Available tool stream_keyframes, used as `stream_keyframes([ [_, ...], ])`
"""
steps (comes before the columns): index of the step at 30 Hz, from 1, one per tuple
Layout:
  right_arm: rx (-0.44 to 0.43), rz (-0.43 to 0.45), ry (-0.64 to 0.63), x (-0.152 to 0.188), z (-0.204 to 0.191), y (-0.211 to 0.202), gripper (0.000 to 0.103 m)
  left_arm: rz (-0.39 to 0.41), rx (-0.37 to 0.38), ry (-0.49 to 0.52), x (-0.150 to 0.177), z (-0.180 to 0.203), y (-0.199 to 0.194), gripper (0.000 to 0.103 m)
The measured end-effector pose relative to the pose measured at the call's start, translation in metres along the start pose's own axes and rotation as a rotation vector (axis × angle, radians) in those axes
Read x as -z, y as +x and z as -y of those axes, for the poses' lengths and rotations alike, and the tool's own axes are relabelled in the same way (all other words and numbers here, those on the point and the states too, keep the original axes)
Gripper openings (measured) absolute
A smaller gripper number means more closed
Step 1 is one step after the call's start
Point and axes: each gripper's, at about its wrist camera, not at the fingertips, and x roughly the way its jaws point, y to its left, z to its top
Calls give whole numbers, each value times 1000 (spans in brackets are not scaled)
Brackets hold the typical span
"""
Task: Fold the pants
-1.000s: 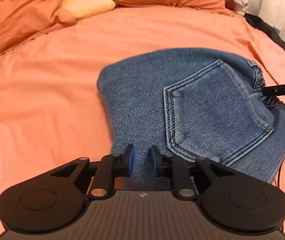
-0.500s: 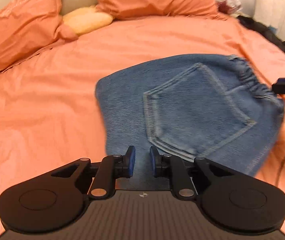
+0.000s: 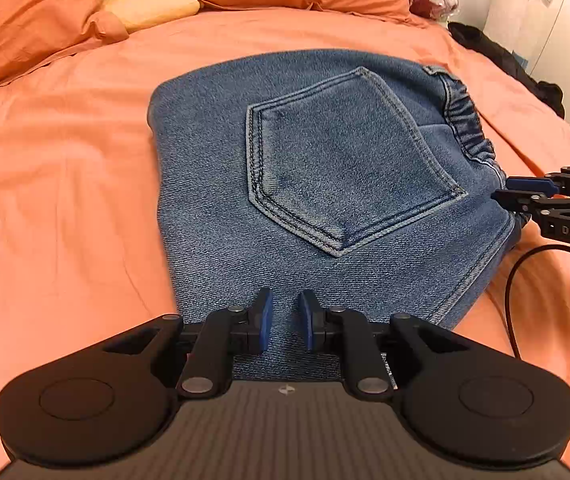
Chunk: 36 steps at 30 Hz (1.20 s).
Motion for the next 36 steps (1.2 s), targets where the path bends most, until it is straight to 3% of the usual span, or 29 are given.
stream_keyframes([
  [4, 14, -10, 35, -6, -1, 4, 25, -11, 5, -35, -4, -3, 0, 21],
  [10, 22, -61, 92, -26, 2, -7, 27, -5, -47, -24, -5, 4, -18, 23],
  [11, 16, -59, 108, -29, 3, -12, 33, 2, -53, -25, -4, 3, -24, 26],
  [12, 3, -51, 133, -31, 5, -19, 52, 10, -54, -29, -1, 1, -31, 32],
  [14, -46, -24, 195, -30, 12, -33, 73, 38, -50, -43, 3, -6, -45, 44],
  [17, -63, -17, 239, -33, 21, -44, 71, 87, -70, -45, 1, -21, -63, 49],
  [19, -59, -6, 238, -40, 25, -45, 62, 100, -98, -47, -9, -30, -66, 49],
  [21, -40, 7, 223, -50, 26, -41, 41, 120, -124, -65, -23, -38, -65, 49],
  [27, -47, 6, 274, -87, 31, -4, 17, 155, -165, -83, -76, -51, -30, 43],
  [32, -39, -24, 300, -104, 35, 34, 11, 120, -184, -94, -107, -51, 15, 34],
  [36, -34, -72, 284, -100, 35, 63, 9, 61, -203, -104, -113, -58, 48, 29],
])
